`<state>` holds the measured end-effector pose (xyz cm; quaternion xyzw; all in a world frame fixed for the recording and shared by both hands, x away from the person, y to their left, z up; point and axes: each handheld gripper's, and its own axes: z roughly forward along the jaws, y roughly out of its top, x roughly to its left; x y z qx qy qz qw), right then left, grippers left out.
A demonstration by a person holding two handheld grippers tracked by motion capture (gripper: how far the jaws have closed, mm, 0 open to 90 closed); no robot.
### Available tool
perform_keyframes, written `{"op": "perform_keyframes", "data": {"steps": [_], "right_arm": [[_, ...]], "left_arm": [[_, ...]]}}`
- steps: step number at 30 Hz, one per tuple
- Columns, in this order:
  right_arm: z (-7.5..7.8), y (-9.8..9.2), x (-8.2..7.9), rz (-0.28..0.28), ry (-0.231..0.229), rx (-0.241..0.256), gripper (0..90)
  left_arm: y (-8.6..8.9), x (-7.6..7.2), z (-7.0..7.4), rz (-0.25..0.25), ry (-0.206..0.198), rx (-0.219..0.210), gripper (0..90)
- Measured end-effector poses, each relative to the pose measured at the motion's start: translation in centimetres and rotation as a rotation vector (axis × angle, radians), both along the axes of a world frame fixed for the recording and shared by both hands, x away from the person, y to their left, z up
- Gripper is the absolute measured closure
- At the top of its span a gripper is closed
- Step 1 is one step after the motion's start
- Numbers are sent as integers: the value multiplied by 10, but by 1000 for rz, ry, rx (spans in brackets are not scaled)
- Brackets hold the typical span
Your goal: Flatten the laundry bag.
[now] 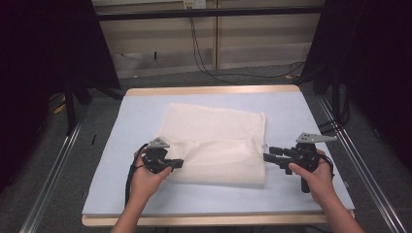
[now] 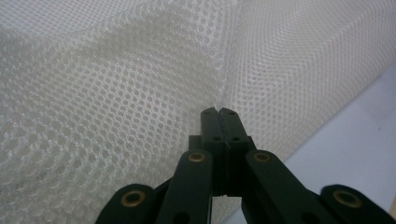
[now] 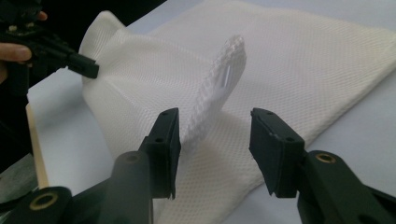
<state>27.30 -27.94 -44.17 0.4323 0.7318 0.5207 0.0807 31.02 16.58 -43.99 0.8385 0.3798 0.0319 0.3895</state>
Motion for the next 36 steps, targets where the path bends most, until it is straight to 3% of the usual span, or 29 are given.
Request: {"op": "perform_keyframes", "data": {"steps": [4, 5, 6, 7, 9, 10, 14, 15, 17, 19, 20, 22, 23, 26, 29, 30, 32, 35, 36], "right_arm": [[2, -9, 6, -39, -7, -9, 504], [1, -10, 8, -59, -6, -38, 504], [-5, -11, 17, -98, -11, -123, 469], [-5, -11, 17, -98, -11, -123, 469], [-14, -8, 26, -127, 7, -184, 456], [-24, -4, 34, -149, 26, -239, 448], [-33, 6, 45, -166, 41, -249, 454], [-36, 13, 52, -164, 50, -278, 455], [-41, 21, 59, -158, 63, -312, 476], [-43, 24, 62, -160, 77, -316, 481], [-45, 29, 65, -177, 74, -350, 591], [-45, 30, 67, -184, 65, -353, 617], [-44, 31, 67, -193, 86, -355, 806], [-40, 29, 68, -185, 68, -361, 885], [-39, 24, 69, -215, 44, -360, 891], [-36, 19, 69, -261, 29, -356, 893], [-34, 12, 70, -301, 13, -367, 894], [-32, 3, 70, -335, 1, -364, 895], [-30, -8, 70, -373, -9, -371, 895]], "left_arm": [[2, -4, 0, -6, -4, 2, 900], [2, -5, 0, -5, -11, 4, 900], [3, -7, -1, -12, -5, -5, 900], [3, -7, -1, -12, -5, -5, 900], [3, -9, -2, -11, -12, 2, 900], [3, -9, -2, -11, -8, 6, 900], [3, -11, -4, -15, -14, 10, 900], [3, -12, -4, -25, -14, 15, 900], [3, -13, -5, -21, -18, 13, 900], [3, -13, -5, -20, -16, 12, 900], [4, -13, -6, -19, -16, 9, 900], [3, -13, -7, -18, -20, 6, 900], [3, -13, -7, -18, -21, 15, 900], [-2, -9, -6, -22, -31, 8, 900], [-7, -7, -5, -25, -35, -4, 900], [-14, -3, -4, -44, -39, -21, 900], [-19, -2, -4, -53, -44, -23, 900], [-31, 1, -1, -73, -70, -25, 900], [-39, 3, 0, -83, -87, -26, 900]]}}
